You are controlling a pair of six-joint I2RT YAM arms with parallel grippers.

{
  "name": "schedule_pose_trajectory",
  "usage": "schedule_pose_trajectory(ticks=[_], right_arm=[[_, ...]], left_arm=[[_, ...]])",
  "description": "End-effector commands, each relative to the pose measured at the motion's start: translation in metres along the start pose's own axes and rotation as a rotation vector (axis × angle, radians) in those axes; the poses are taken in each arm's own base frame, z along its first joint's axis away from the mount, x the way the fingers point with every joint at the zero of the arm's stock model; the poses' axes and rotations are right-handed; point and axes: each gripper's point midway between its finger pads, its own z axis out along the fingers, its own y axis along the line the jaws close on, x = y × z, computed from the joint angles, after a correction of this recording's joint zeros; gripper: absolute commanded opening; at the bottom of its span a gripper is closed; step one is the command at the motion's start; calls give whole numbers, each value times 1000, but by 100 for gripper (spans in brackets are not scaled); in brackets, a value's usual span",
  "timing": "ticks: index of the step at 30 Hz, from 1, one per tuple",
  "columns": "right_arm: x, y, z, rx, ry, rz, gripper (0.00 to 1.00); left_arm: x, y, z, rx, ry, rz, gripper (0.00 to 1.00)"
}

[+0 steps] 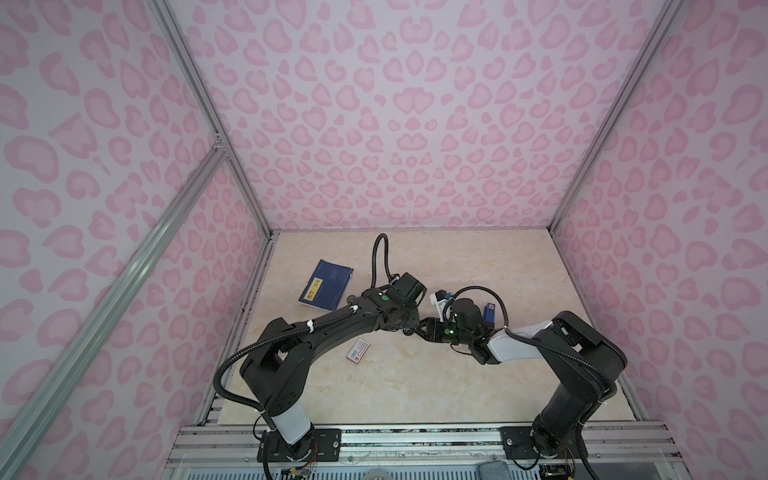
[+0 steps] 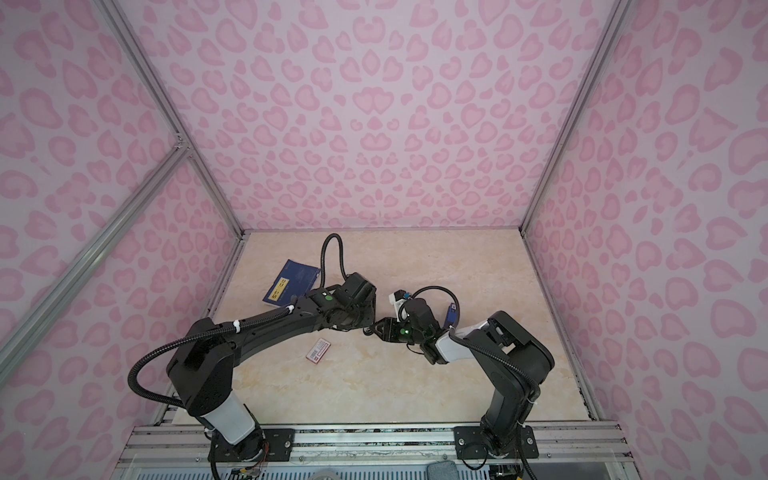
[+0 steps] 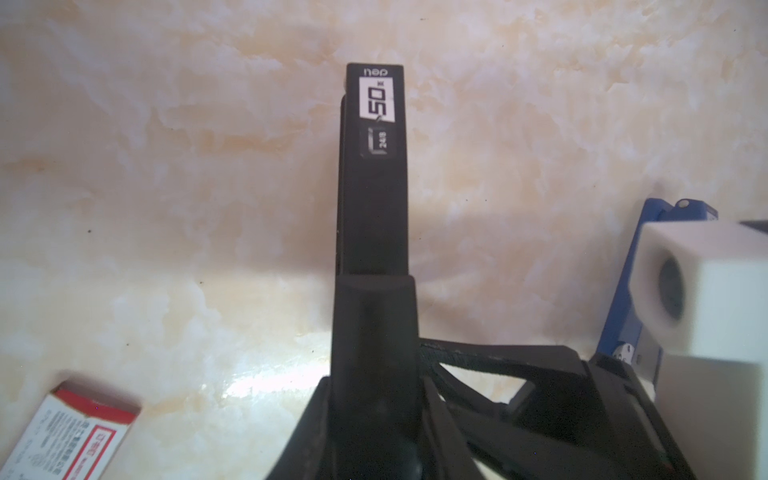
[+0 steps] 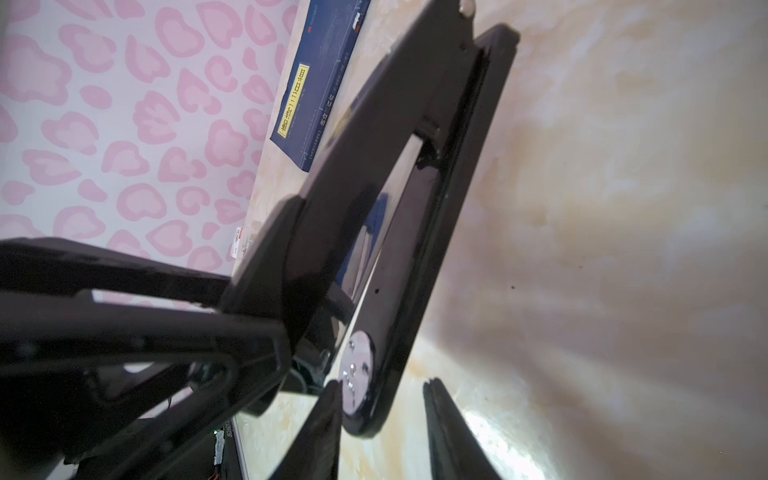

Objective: Load the staples into the stapler

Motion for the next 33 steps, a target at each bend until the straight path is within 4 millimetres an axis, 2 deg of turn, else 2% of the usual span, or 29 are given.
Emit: schedule_pose_trajectory(ticks=[1, 4, 18, 29, 33], right_arm=[[-4, 8, 3, -43, -8, -1, 35], [-3, 9, 4, -53, -1, 2, 37], [0, 7, 12, -77, 20, 27, 29], [2, 2, 15, -108, 24, 67, 4], [4, 0, 15, -114, 30, 75, 0]], left_arm=[[-11, -10, -6, 46, -49, -24, 4], [-11, -9, -6, 47, -53, -30, 4], [-14, -11, -13, 82, -83, -66, 3], [-19, -12, -23, 100, -104, -77, 4], [-23, -10, -26, 99, -107, -81, 4]])
